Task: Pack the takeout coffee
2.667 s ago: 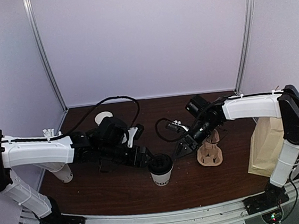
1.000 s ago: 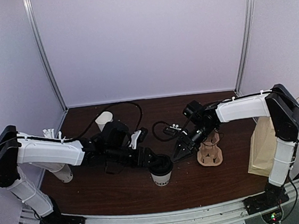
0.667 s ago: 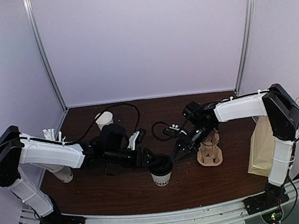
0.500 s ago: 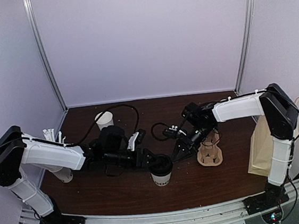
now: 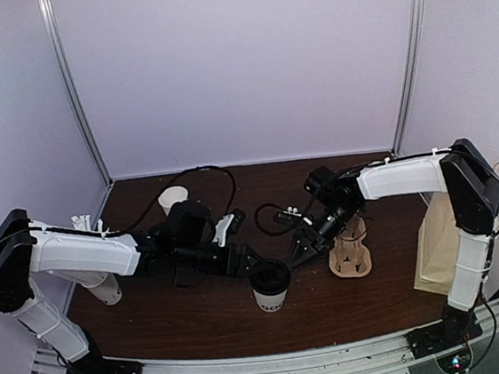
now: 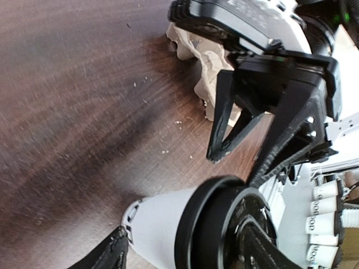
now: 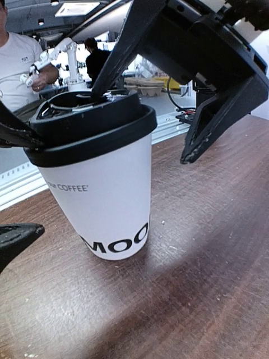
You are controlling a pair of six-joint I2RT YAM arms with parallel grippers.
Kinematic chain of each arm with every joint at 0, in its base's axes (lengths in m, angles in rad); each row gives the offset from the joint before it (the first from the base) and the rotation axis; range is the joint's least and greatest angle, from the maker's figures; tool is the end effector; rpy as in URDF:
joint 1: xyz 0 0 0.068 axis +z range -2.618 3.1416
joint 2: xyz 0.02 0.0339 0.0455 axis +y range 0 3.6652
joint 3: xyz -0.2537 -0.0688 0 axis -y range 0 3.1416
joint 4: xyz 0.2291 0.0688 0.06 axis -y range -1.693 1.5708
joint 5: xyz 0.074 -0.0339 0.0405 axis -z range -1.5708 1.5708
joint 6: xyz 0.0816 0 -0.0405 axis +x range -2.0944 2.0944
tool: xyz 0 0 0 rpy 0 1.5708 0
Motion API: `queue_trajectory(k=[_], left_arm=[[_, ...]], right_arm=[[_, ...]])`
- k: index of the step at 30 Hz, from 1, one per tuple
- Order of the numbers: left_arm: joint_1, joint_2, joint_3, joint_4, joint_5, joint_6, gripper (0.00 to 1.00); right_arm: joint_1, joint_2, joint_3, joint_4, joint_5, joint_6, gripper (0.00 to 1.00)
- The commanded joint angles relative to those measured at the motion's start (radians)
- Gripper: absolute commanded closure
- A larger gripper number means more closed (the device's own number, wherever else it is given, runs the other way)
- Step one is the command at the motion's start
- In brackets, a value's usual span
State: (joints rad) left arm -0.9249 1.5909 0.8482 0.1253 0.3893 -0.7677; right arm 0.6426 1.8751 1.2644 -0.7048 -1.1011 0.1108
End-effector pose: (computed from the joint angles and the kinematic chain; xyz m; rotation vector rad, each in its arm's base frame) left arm 0.1898 -0.3032 0.1699 0.4460 2.4499 -1.2817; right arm 0.2335 0.2657 0.1660 0.8515 -2.3731 -1.5534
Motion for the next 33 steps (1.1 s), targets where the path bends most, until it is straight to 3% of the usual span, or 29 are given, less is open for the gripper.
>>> queue_trajectory(k=[1, 6, 9, 12, 16, 21, 27, 33], left_arm=[[0.011, -0.053, 0.085, -0.107, -0.021, 0.113, 0.27], [0.011, -0.097, 0.099, -0.1, -0.025, 0.139, 0.26], [0.013, -0.103, 0.118, -0.12, -0.039, 0.142, 0.29], [0.012, -0.098, 0.135, -0.181, -0.036, 0.156, 0.3], [0.015, -0.071, 0.175, -0.282, -0.052, 0.213, 0.32], [0.031, -0.033, 0.194, -0.319, -0.039, 0.171, 0.4], [0.054, -0.066, 0.102, -0.222, -0.082, 0.04, 0.48], [0.064, -0.047, 0.063, -0.144, -0.032, -0.005, 0.54]], right_arm=[[-0.007, -0.108, 0.012, -0.043, 0.12, -0.091, 0.5], [-0.023, -0.168, 0.026, -0.081, 0.142, -0.16, 0.39], [-0.024, -0.186, 0.01, -0.103, 0.134, -0.205, 0.38], [-0.022, -0.237, -0.077, -0.028, 0.126, -0.204, 0.4], [-0.006, -0.334, -0.223, 0.105, 0.137, -0.167, 0.53], [0.02, -0.34, -0.323, 0.27, 0.021, -0.012, 0.61], [0.085, -0.264, -0.306, 0.337, 0.012, 0.052, 0.58], [0.113, -0.205, -0.274, 0.39, 0.011, 0.123, 0.56]])
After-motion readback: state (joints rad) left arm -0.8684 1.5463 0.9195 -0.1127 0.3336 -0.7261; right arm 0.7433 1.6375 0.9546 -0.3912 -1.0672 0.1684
